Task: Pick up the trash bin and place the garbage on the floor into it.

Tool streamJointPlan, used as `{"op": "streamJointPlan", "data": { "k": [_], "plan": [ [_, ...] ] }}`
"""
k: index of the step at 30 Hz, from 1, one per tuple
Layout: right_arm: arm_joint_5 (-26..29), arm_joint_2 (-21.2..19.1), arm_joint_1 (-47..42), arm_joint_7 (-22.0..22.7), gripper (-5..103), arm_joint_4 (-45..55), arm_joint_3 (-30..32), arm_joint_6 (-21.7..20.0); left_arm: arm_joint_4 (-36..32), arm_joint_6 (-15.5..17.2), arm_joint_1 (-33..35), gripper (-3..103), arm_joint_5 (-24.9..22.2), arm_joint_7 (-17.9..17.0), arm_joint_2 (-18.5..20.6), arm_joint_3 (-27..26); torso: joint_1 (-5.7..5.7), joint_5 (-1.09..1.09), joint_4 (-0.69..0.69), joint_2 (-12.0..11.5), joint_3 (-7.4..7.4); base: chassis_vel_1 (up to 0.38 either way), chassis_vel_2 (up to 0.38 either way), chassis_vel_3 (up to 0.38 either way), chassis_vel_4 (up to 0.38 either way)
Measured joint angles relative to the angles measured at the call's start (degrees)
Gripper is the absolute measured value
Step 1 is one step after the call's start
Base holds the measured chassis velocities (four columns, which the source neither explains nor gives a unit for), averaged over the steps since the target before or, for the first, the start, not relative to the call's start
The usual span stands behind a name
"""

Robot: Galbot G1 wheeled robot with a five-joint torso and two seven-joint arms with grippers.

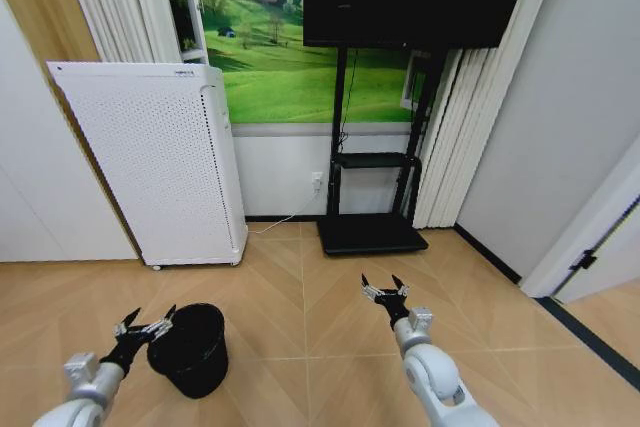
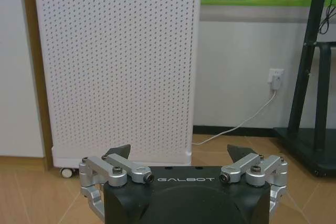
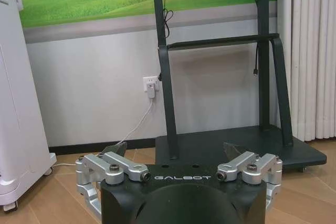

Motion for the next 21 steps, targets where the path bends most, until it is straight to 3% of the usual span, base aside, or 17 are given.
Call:
{"op": "streamJointPlan", "data": {
  "k": [1,3,6,8,9,21],
  "plan": [
    [0.00,0.00,0.00,0.00,100,0.00,0.00,0.00,0.00,0.00,0.00,100,0.00,0.00,0.00,0.00,0.00,0.00,0.00,0.00,0.00,0.000,0.000,0.000,0.000],
    [-0.73,0.93,-0.34,-0.04,100,-0.29,0.46,0.21,-2.91,3.25,-1.44,100,0.03,-2.57,0.09,1.84,0.00,-0.01,0.00,0.00,0.00,0.000,0.000,0.000,0.000],
    [-0.87,1.26,-0.39,-0.03,100,-0.31,0.69,0.24,-3.73,4.26,-1.71,100,0.05,-3.32,0.11,2.36,0.00,0.00,0.00,0.00,0.00,0.000,0.000,0.000,0.000],
    [-1.48,2.61,-0.25,-0.03,100,-0.53,2.55,0.29,-6.82,8.45,-2.59,100,0.95,-4.58,1.36,5.16,0.02,0.00,0.00,0.17,0.18,0.000,0.000,0.000,0.000],
    [-1.67,2.74,-0.19,-0.10,100,-0.53,3.24,0.40,-7.13,9.00,-2.93,100,1.00,-4.49,2.03,6.02,0.06,-0.01,0.00,0.39,0.34,0.000,0.000,0.000,0.000],
    [-2.06,2.72,-0.38,-0.47,100,-0.31,4.67,0.94,-7.76,8.99,-4.07,100,0.95,-4.92,3.41,8.41,0.35,0.00,0.00,2.52,2.16,0.000,0.000,0.000,0.000]
  ]
}}
